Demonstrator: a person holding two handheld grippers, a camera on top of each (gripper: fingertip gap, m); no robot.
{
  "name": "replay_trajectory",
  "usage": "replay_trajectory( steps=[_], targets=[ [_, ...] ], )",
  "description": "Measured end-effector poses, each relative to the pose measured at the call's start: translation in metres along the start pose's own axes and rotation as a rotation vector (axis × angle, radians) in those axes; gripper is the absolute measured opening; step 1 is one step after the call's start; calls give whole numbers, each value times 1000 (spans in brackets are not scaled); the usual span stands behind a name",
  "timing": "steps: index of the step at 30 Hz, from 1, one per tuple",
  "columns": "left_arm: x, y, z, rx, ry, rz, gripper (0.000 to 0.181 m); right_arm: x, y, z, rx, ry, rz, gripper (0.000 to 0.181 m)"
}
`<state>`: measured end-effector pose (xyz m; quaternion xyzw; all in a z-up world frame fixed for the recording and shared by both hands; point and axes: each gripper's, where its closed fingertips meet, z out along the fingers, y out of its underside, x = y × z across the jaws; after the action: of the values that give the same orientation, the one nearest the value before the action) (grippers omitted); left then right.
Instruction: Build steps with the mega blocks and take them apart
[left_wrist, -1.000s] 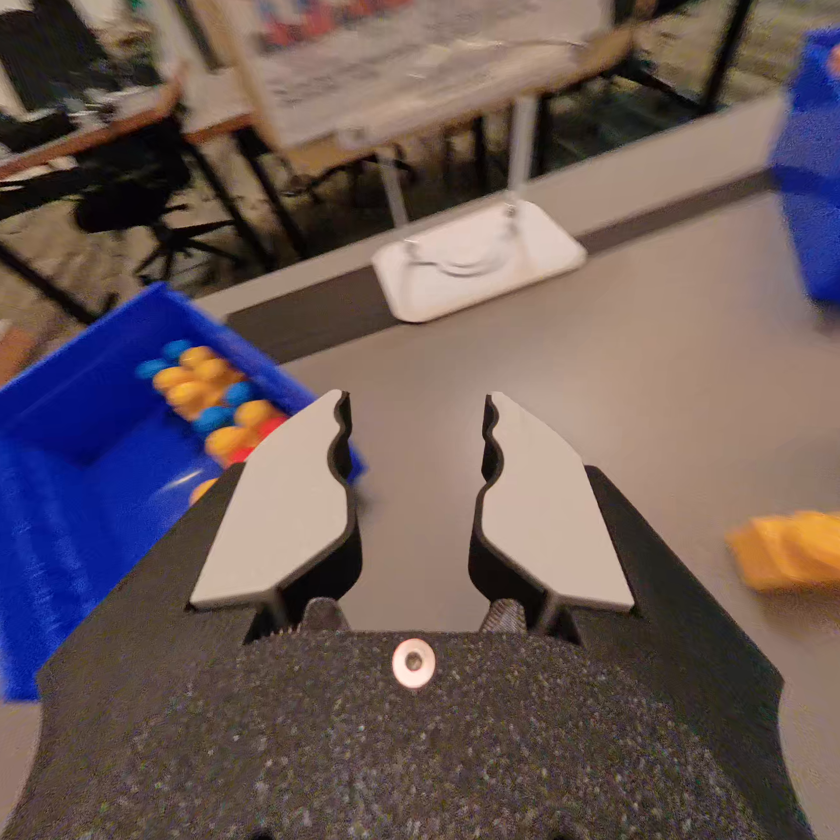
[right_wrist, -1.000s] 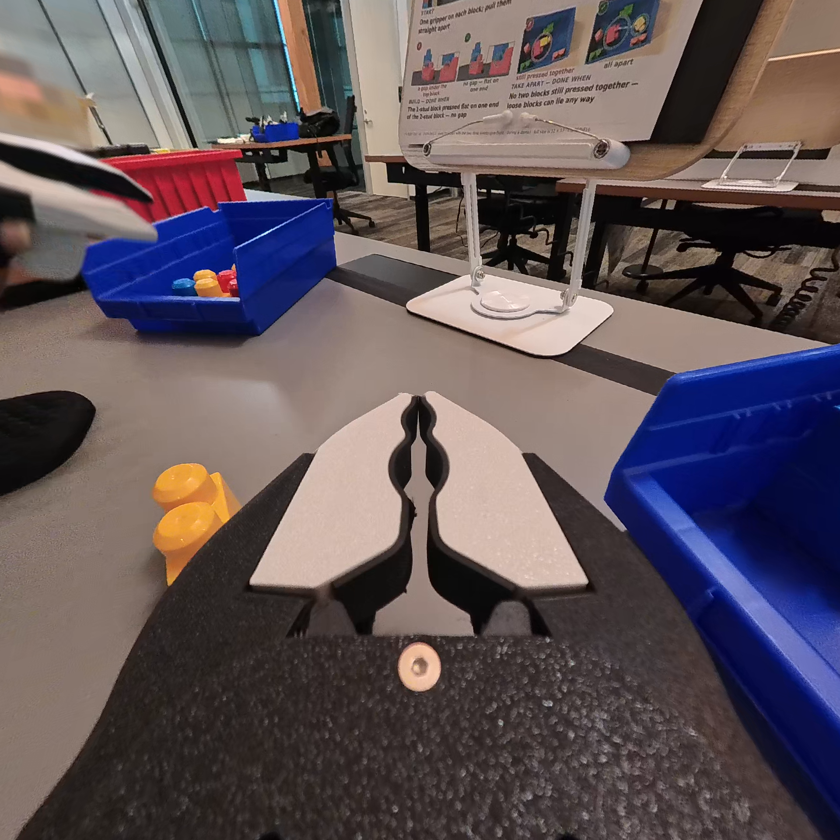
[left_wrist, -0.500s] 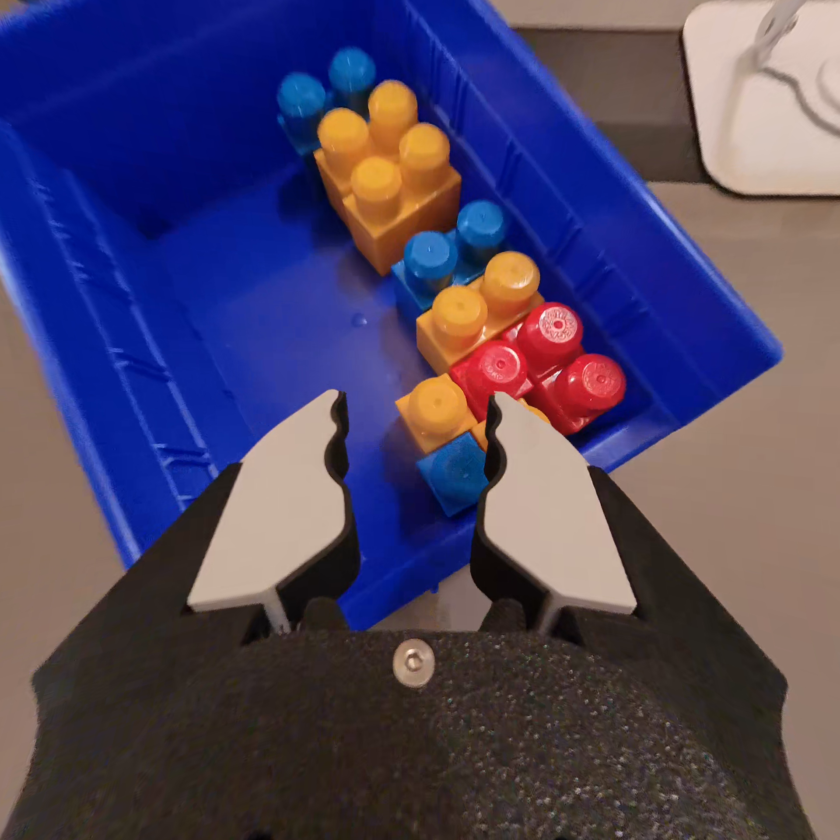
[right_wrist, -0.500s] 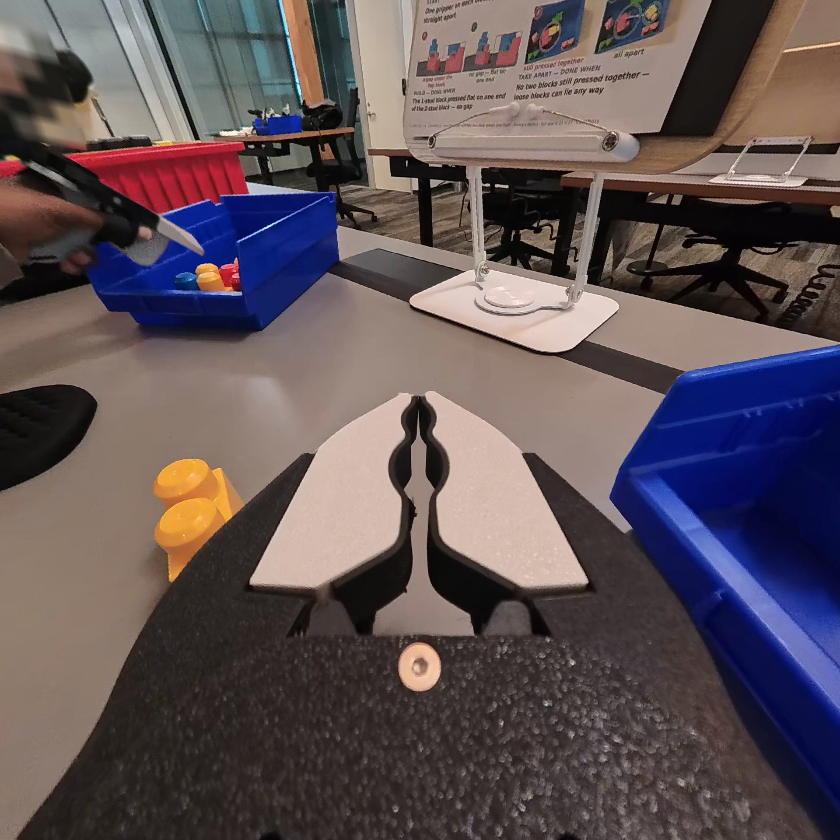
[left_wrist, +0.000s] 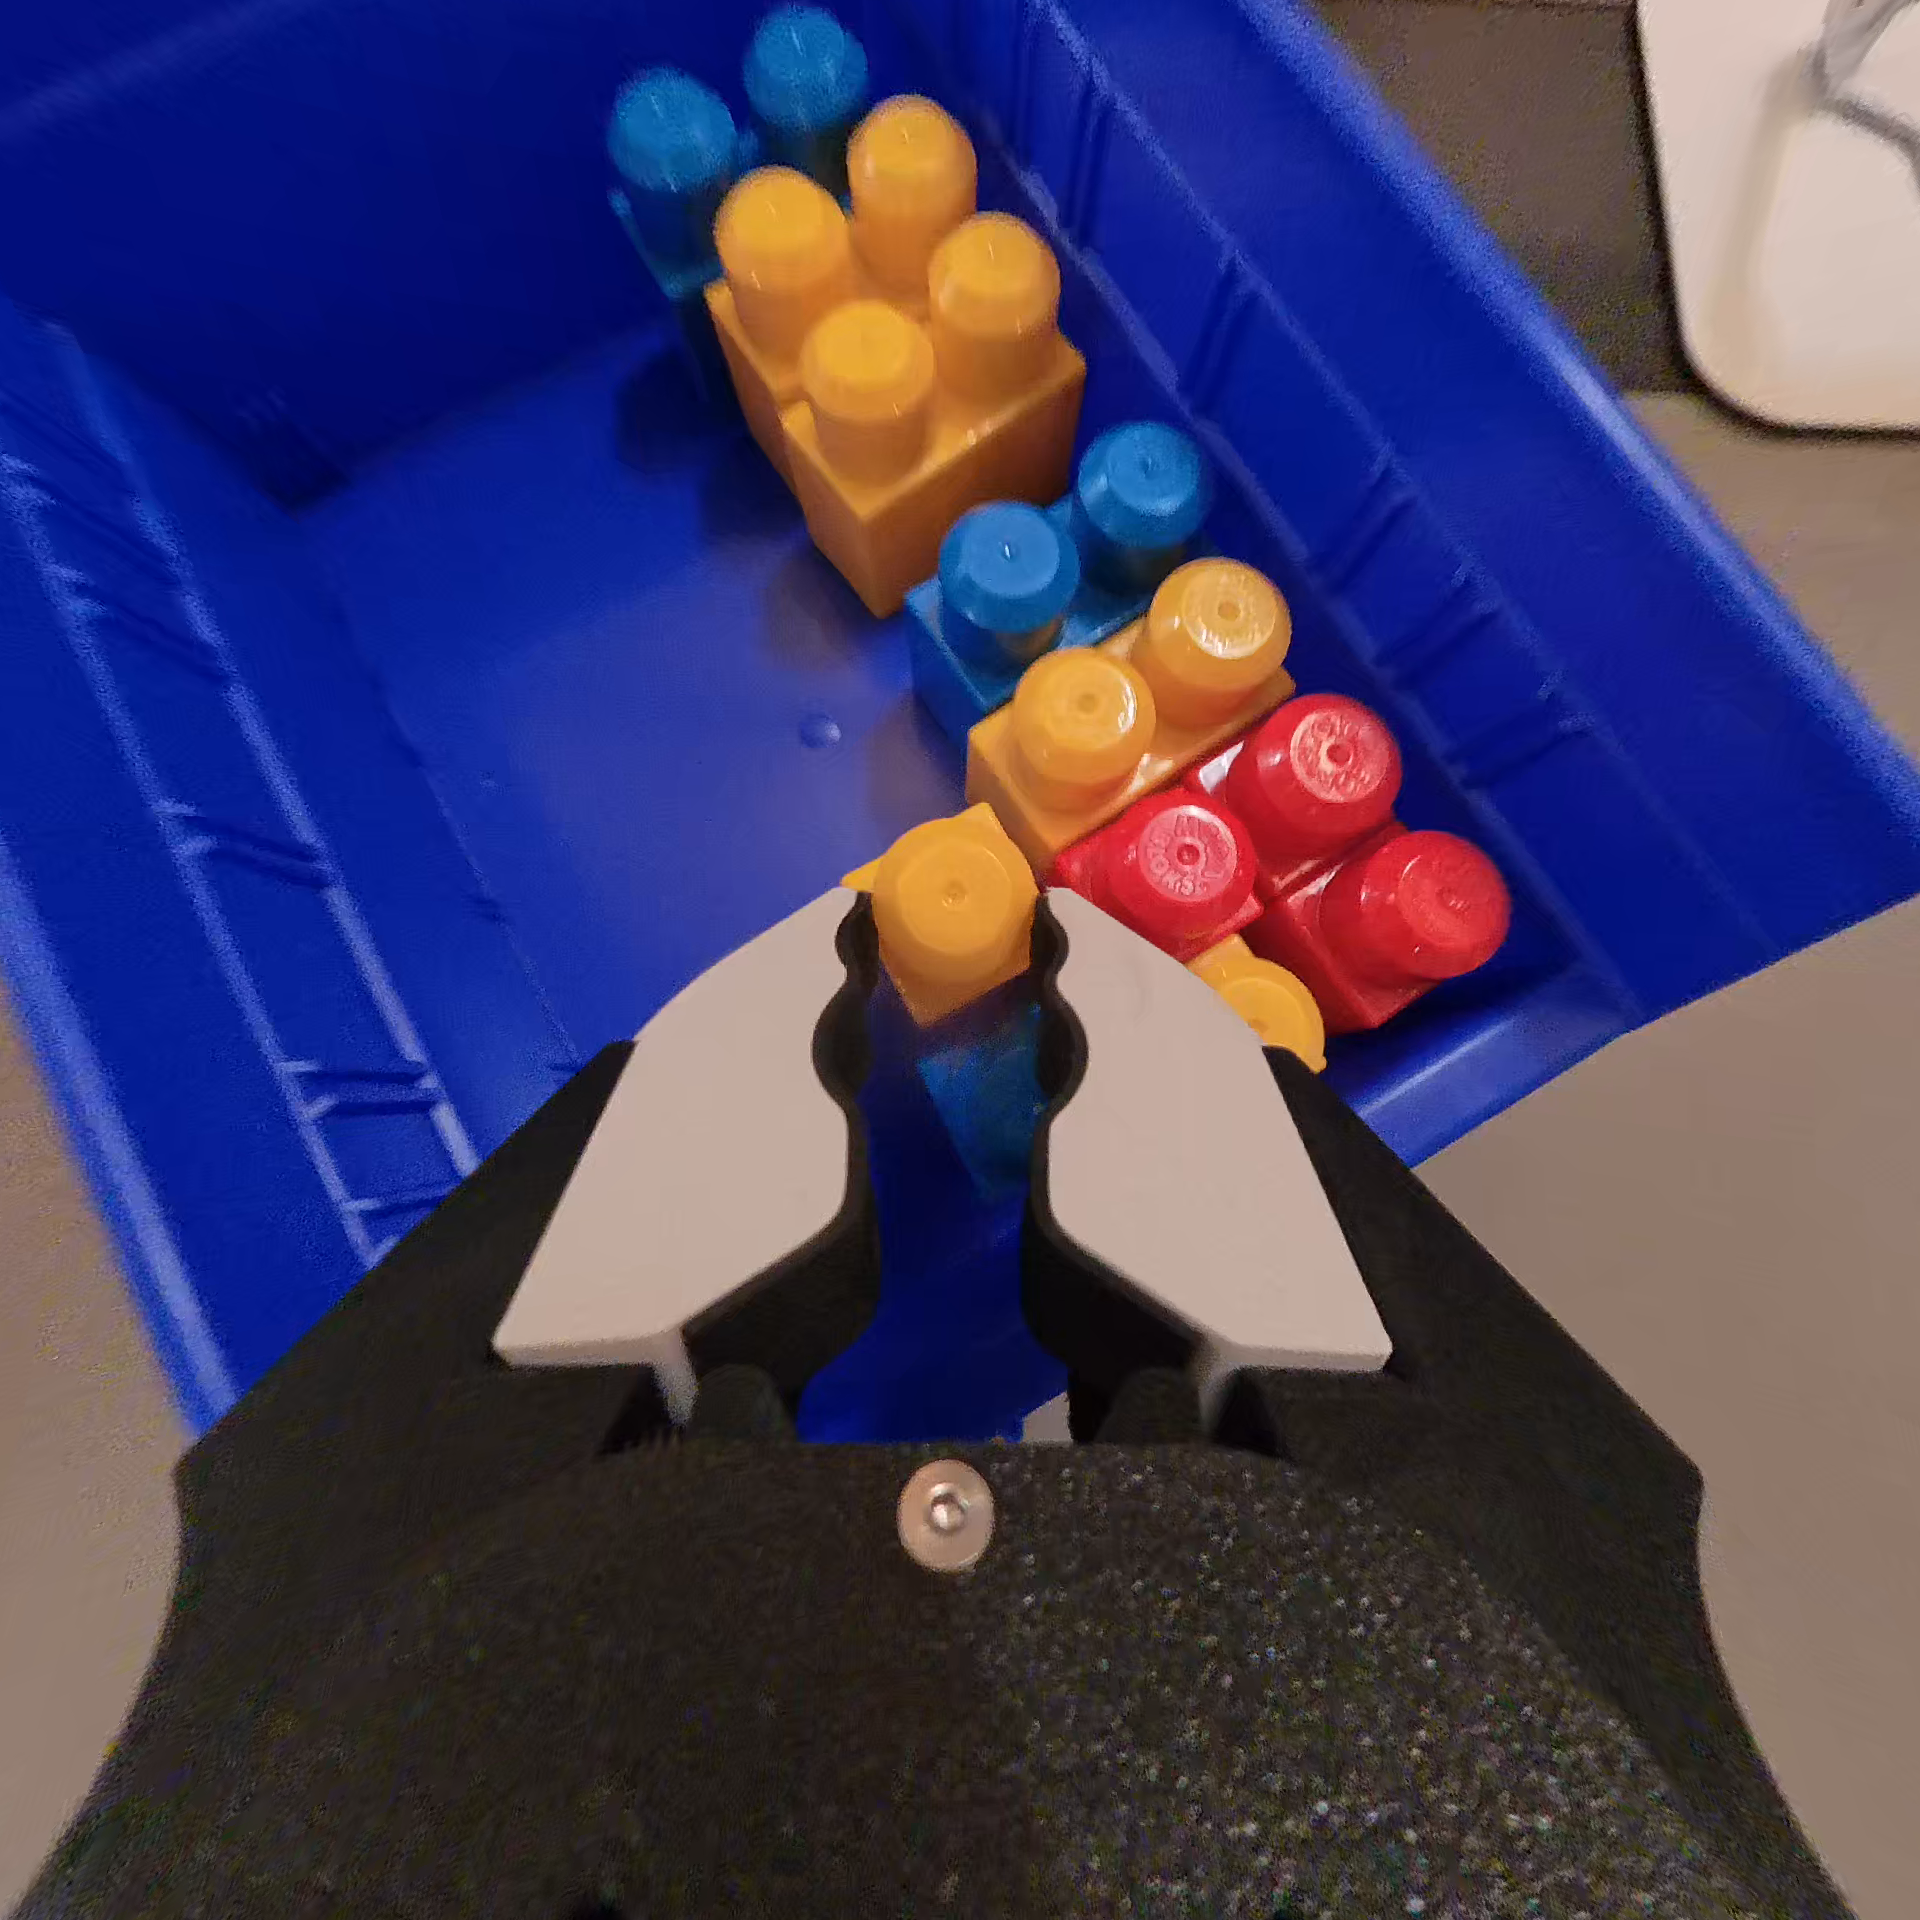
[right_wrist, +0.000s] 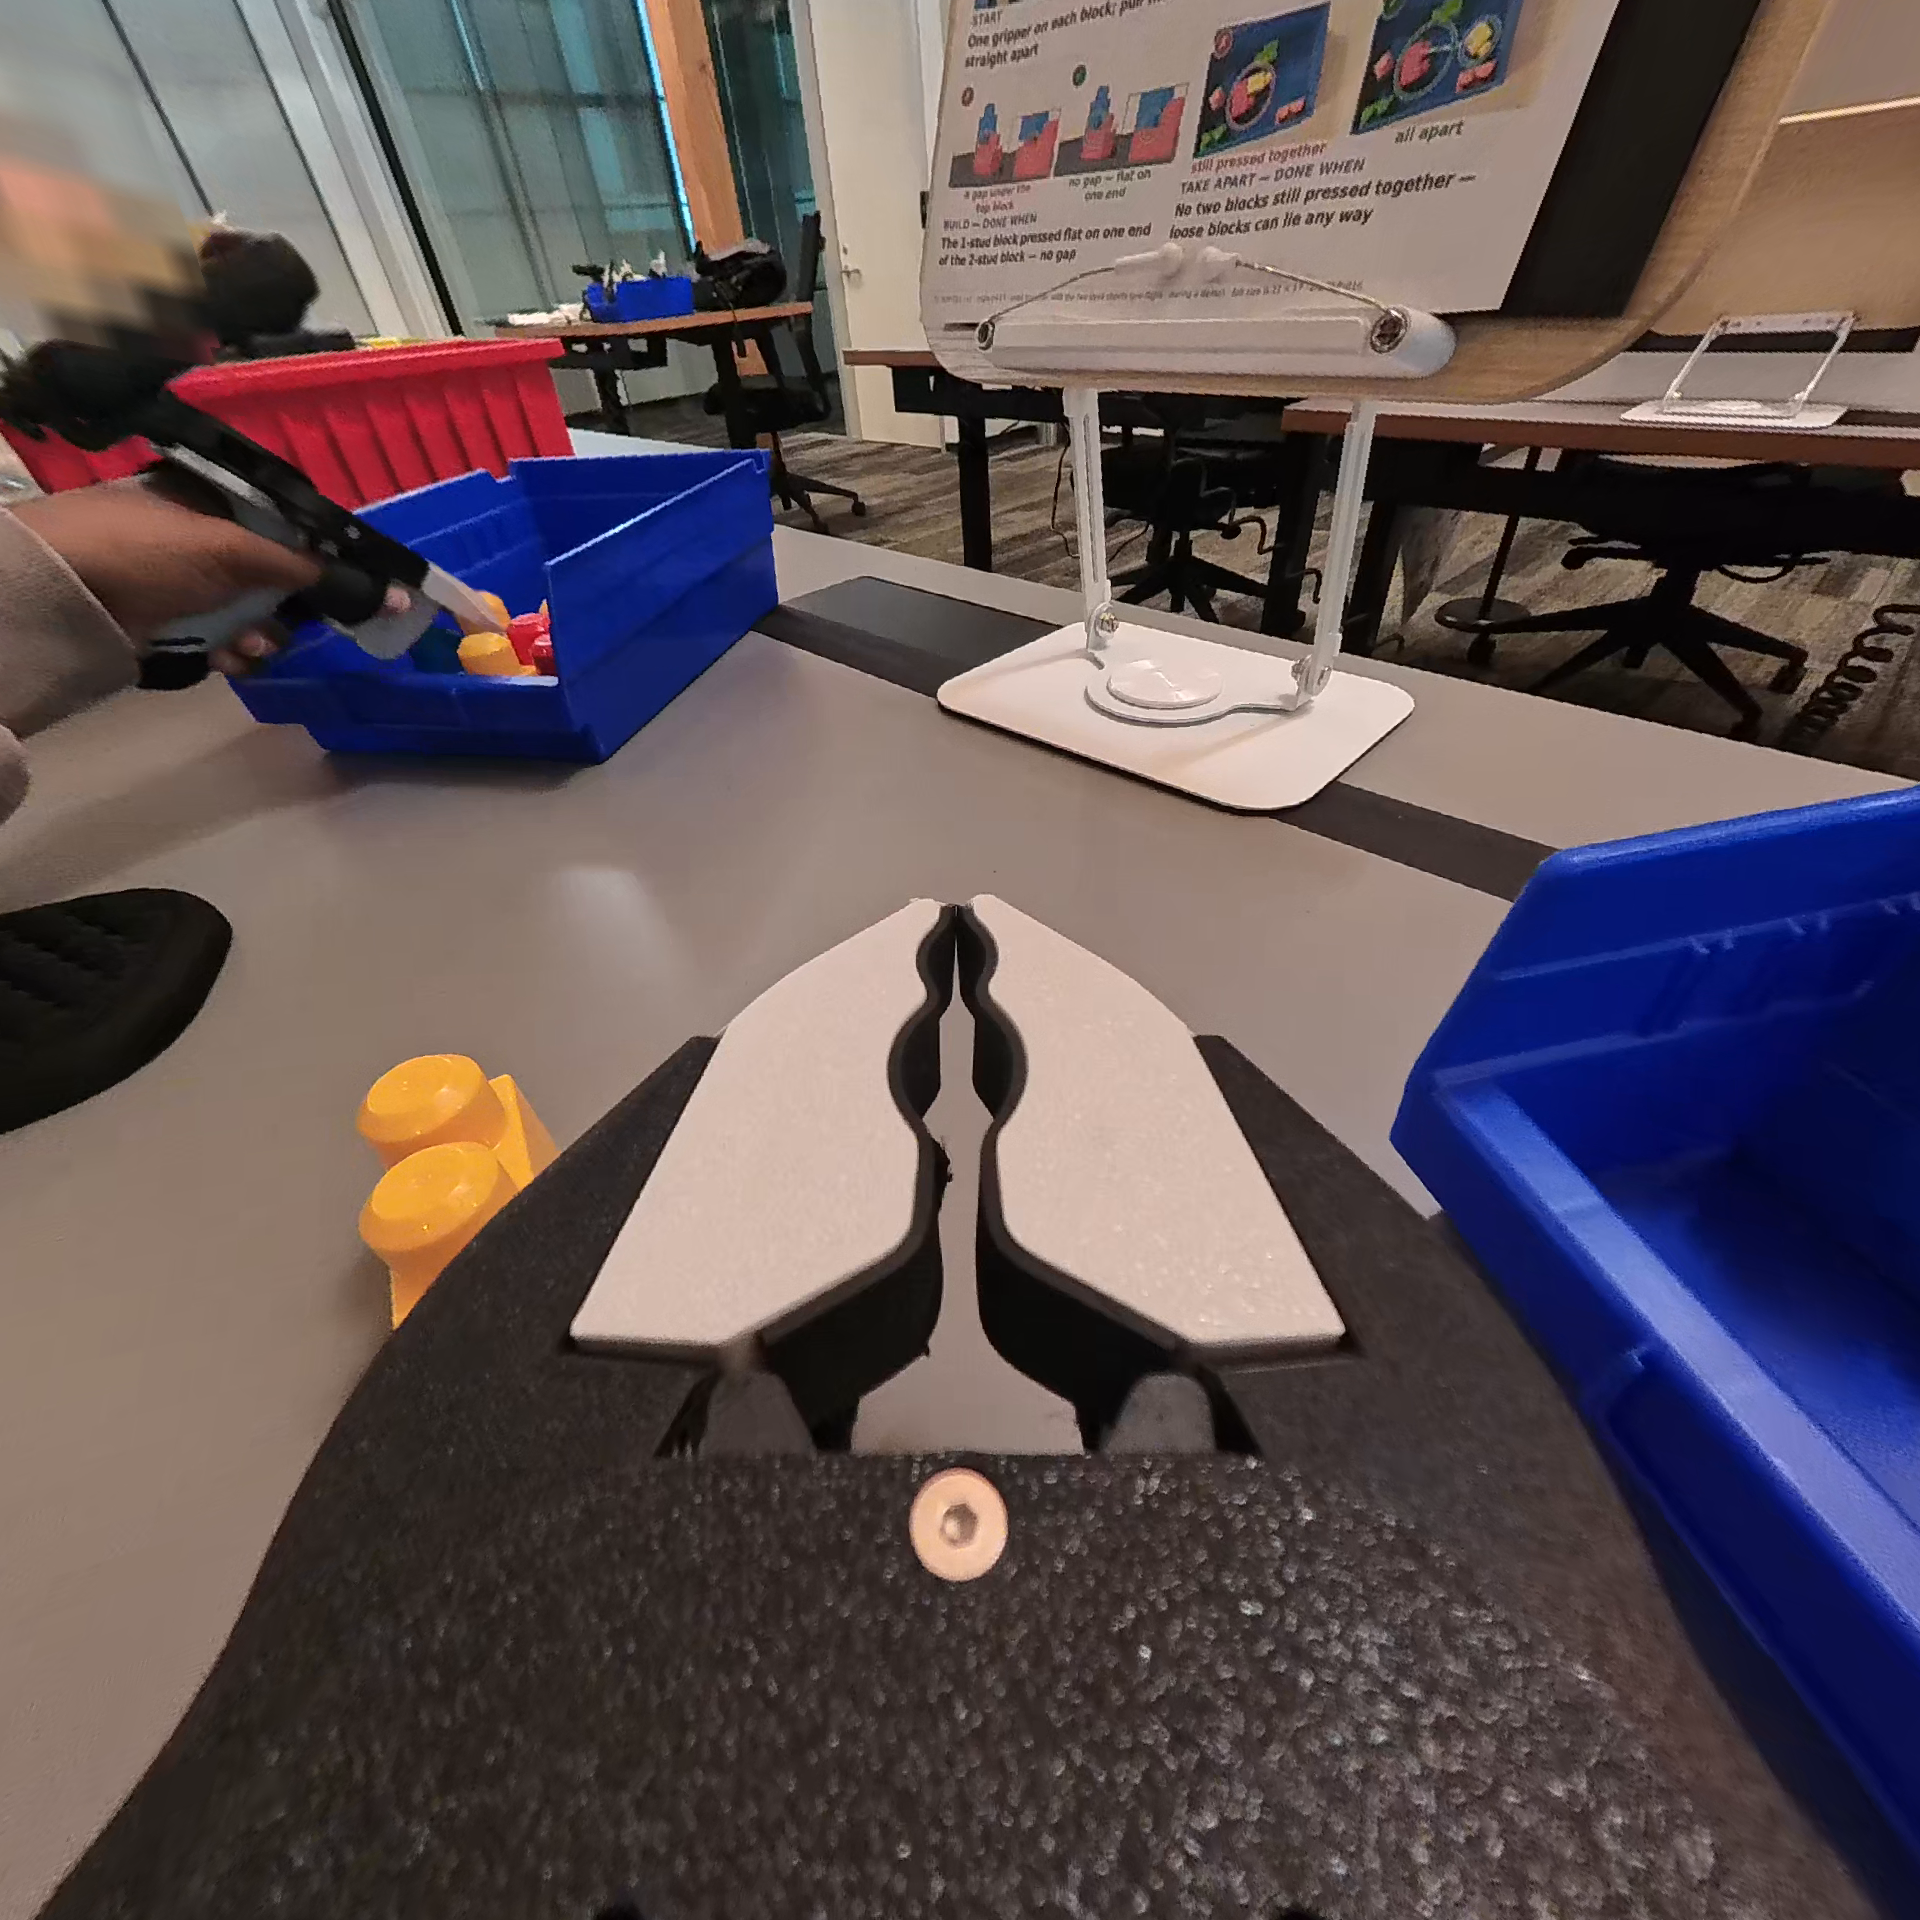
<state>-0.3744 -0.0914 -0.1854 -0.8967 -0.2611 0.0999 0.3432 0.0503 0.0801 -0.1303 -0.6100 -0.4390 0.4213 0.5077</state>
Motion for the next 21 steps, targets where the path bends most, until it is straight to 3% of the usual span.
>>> replay_trajectory(
  steps=[5,9,13,17,21],
  targets=[
    [9,-36,-51,187,-31,68,29,1,1,0,-3,1,4,0],
    [73,-45,-106,285,142,178,28,0,3,2,-12,-1,-2,0],
    [148,-14,-134,269,330,298,29,1,3,1,-10,5,-3,0],
    [199,38,-124,159,392,398,29,0,4,2,-15,3,-10,0],
    [228,81,-106,54,443,414,29,-1,8,3,-42,8,-29,0]
  ],
)
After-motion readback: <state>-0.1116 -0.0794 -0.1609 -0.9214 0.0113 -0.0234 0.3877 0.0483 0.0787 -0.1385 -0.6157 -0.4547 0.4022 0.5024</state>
